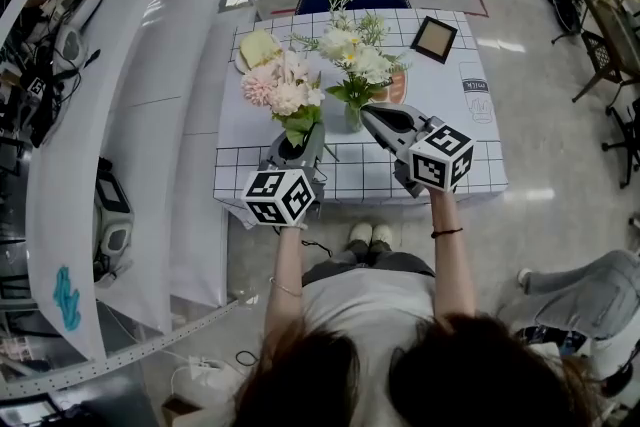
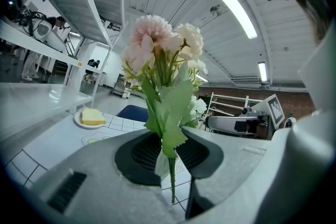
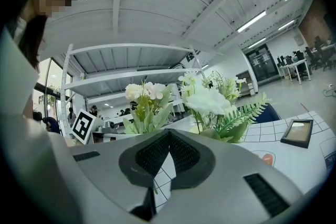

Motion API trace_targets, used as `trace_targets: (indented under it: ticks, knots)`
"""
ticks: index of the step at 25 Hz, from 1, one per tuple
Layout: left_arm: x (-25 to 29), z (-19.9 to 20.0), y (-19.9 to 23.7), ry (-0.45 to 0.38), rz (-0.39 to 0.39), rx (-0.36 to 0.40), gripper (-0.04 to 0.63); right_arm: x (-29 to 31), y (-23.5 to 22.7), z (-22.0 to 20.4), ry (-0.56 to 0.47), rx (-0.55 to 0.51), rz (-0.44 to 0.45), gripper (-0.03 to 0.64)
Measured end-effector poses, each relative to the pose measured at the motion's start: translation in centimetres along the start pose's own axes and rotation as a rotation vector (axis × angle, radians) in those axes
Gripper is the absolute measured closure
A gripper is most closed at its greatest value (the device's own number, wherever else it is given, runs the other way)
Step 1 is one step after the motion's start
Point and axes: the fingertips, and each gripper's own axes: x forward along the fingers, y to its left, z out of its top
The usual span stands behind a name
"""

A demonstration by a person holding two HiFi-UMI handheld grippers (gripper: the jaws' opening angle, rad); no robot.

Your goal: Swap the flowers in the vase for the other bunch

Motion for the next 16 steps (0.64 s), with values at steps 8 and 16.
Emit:
trace_targets:
  ticks: [8,16]
  knots:
    - [0.1,0.18,0.21,-0.004,0.002,-0.008,0.512,0.21,-0.1,0.01,-0.001,0.004,0.007,0.609]
    - [0.12,0.15,0.44,-0.005,0.003,-0.011,0.511,0.48,-0.1,-0.07,0.002,0.003,0.012,0.609]
